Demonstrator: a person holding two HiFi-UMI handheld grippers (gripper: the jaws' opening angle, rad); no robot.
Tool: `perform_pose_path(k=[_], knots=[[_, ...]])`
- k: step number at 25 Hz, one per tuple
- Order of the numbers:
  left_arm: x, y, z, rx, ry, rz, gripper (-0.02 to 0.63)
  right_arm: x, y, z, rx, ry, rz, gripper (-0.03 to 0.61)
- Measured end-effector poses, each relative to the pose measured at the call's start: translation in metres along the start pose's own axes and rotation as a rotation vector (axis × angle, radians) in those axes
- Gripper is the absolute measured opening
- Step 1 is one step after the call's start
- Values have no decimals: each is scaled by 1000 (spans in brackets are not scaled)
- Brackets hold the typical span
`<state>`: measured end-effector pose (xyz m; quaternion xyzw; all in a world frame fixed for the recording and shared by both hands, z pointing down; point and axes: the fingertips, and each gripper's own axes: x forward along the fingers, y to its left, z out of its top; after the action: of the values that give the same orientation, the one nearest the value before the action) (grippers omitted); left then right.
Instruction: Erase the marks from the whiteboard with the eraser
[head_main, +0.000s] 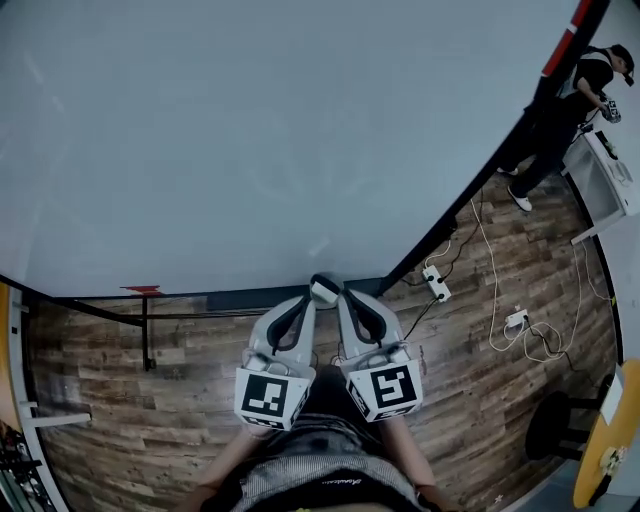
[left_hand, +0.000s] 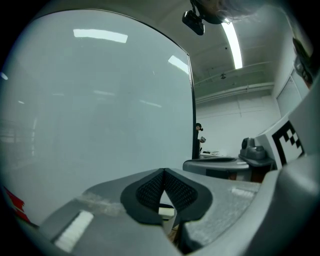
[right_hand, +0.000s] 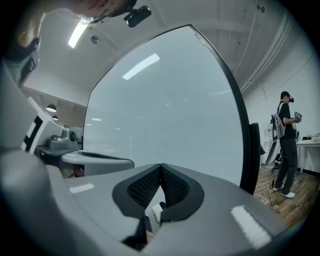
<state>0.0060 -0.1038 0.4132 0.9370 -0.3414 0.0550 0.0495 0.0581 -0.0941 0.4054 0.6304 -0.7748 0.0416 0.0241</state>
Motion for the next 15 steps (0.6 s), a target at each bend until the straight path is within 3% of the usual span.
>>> perform_pose_path(k=[8, 15], knots=[[16, 1, 17, -51, 5, 95, 0, 14, -6, 18, -18, 14, 114, 2], [18, 3, 18, -24, 7, 125, 0, 20, -1, 21, -7, 6, 169, 2]])
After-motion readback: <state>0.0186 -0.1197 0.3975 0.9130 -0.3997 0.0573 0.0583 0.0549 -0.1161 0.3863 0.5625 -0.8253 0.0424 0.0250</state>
